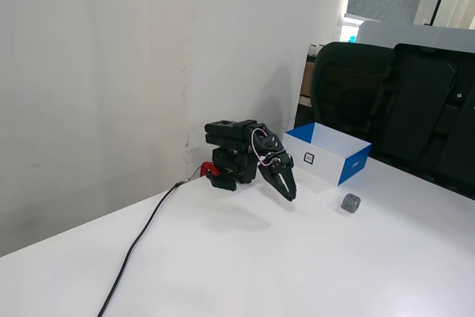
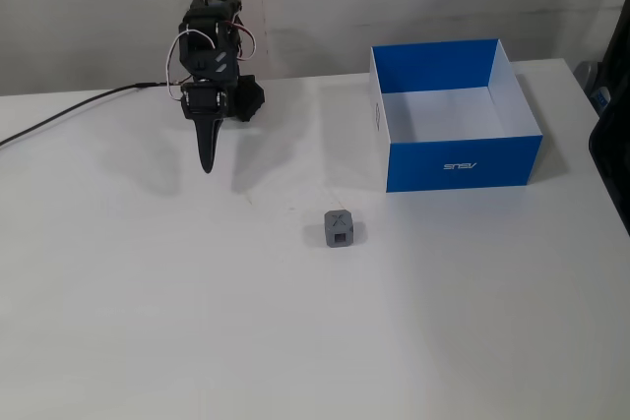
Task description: Grasp the gray block and put it in the box.
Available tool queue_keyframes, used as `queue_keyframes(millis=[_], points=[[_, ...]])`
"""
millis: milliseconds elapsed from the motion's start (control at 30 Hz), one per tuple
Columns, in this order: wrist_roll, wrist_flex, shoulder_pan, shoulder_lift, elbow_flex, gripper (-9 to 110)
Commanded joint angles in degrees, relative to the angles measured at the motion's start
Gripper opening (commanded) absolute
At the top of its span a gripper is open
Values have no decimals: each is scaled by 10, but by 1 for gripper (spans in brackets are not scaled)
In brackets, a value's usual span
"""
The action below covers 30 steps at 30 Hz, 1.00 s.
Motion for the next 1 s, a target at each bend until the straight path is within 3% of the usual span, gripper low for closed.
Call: queue_keyframes(millis=[0,967], points=[[-4,-10,-2,7,38,0],[-5,-10,7,7,38,0]])
